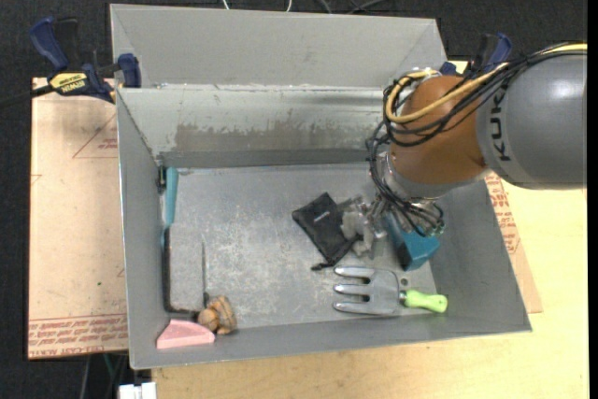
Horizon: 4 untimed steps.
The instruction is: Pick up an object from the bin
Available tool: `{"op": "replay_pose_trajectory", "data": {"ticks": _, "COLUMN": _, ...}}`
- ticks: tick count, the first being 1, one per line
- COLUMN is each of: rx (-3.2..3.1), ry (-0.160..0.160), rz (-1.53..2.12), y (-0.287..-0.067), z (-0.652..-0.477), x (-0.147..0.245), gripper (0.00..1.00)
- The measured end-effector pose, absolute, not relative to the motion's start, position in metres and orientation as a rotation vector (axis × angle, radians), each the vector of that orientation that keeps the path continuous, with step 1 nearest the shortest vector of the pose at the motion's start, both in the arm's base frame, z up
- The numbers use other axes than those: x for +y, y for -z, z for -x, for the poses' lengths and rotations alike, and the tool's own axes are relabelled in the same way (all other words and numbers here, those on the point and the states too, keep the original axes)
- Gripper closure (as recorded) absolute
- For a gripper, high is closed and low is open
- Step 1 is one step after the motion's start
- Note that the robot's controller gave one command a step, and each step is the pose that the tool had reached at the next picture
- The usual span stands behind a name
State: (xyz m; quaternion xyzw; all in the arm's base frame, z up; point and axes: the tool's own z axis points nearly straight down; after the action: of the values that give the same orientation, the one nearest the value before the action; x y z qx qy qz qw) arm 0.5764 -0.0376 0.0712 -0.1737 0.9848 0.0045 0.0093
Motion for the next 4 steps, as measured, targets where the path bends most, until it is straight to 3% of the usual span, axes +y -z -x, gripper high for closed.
{"op": "replay_pose_trajectory", "data": {"ticks": 1, "rx": 3.075, "ry": -0.014, "rz": 0.542, "y": -0.071, "z": -0.576, "x": -0.038, "gripper": 1.0}}
{"op": "replay_pose_trajectory", "data": {"ticks": 2, "rx": 3.069, "ry": -0.015, "rz": 0.568, "y": -0.096, "z": -0.589, "x": -0.037, "gripper": 1.0}}
{"op": "replay_pose_trajectory", "data": {"ticks": 3, "rx": 3.064, "ry": -0.015, "rz": 0.581, "y": -0.096, "z": -0.591, "x": -0.038, "gripper": 1.0}}
{"op": "replay_pose_trajectory", "data": {"ticks": 4, "rx": 3.063, "ry": -0.017, "rz": 0.576, "y": -0.07, "z": -0.604, "x": -0.048, "gripper": 1.0}}
